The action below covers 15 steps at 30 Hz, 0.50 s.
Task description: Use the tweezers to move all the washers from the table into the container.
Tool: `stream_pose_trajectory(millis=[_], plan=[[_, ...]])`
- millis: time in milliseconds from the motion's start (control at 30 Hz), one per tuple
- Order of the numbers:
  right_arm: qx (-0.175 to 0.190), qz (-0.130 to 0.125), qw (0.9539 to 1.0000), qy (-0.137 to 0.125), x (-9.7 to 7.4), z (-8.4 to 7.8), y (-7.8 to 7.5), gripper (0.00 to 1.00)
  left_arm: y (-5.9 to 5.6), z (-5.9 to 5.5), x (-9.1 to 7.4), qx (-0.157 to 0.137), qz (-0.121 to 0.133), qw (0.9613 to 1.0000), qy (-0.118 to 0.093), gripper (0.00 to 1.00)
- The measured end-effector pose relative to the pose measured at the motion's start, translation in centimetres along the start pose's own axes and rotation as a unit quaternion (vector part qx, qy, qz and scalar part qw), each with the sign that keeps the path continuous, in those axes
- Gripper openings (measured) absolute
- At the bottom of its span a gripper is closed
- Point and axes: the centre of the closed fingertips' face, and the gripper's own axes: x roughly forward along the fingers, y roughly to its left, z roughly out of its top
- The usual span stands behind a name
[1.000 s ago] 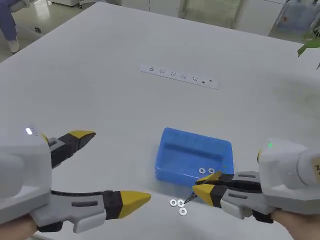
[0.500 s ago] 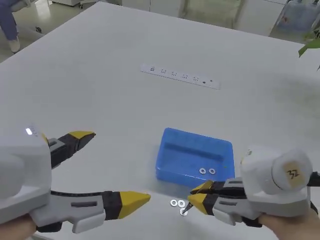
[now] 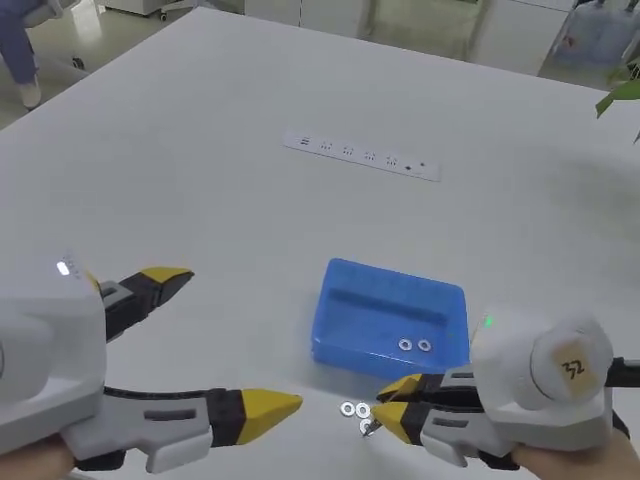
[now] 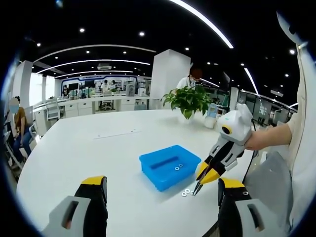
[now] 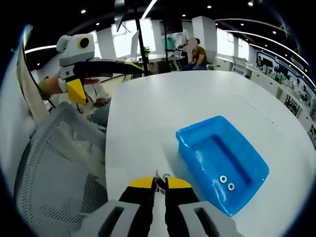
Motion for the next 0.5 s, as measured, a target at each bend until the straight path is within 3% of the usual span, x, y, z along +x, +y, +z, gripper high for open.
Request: stream_pose_trajectory(millis=[300,500], plan=[[-0.060,-0.005,0.9982,0.004,0.35,-0.50,0.76,0.03,-0.08,0.02,0.05,0.001,-0.002,1.0000,0.001,0.95],[-0.075,-0.003,0.9971,-0.013,0.51,-0.11,0.56,0.02,-0.26,0.09,0.19,0.002,-0.005,1.0000,0.000,0.95]])
